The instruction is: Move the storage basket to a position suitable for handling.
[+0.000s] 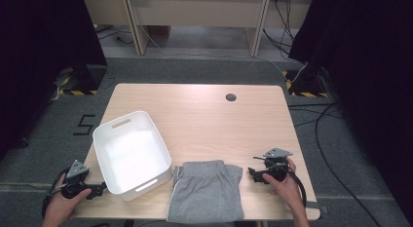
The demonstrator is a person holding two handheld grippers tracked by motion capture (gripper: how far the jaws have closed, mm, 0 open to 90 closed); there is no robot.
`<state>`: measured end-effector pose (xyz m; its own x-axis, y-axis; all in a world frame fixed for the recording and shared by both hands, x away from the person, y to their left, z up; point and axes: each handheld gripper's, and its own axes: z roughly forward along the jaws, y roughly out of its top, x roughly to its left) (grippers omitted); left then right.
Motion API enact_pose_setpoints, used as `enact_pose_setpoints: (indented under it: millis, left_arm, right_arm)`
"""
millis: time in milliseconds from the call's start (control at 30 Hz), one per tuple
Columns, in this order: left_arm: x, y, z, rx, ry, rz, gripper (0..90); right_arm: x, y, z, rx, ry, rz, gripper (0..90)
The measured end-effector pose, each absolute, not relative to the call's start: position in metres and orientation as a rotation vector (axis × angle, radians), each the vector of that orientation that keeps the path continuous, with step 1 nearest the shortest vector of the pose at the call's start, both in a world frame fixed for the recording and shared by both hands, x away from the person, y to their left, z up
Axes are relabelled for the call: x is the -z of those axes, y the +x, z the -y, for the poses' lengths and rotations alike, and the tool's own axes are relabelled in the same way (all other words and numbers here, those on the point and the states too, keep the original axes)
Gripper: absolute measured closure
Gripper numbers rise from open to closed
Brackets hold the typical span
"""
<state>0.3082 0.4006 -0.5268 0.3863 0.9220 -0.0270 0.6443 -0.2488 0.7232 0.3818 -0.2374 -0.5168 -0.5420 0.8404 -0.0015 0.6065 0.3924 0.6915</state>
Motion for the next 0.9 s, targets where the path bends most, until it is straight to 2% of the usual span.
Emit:
enact_pose_setpoints:
  millis: [633, 733, 767, 800, 867, 900]
  left_arm:
    - [0.5268, 0.3081, -0.4005, -0.541, 1.988, -1.339, 0.0]
    - [0.5263, 0.3071, -0.4005, -0.542, 1.984, -1.329, 1.4]
    - [0.5257, 0.3059, -0.4011, -0.541, 1.978, -1.314, 5.3]
    - [0.5257, 0.3059, -0.4011, -0.541, 1.978, -1.314, 8.1]
    - [0.5253, 0.3039, -0.4015, -0.550, 1.964, -1.307, 14.2]
    - [0.5253, 0.3039, -0.4015, -0.550, 1.964, -1.307, 14.1]
  right_arm:
    - [0.5167, 0.3819, 0.2376, -0.924, 1.252, -2.306, 0.9]
    - [0.5161, 0.3812, 0.2379, -0.926, 1.251, -2.299, 5.2]
    - [0.5151, 0.3813, 0.2402, -0.951, 1.234, -2.280, 16.6]
    - [0.5139, 0.3811, 0.2411, -0.953, 1.231, -2.279, 18.9]
    - [0.5124, 0.3807, 0.2420, -0.935, 1.217, -2.269, 14.8]
    - [0.5116, 0.3806, 0.2432, -0.939, 1.210, -2.258, 16.9]
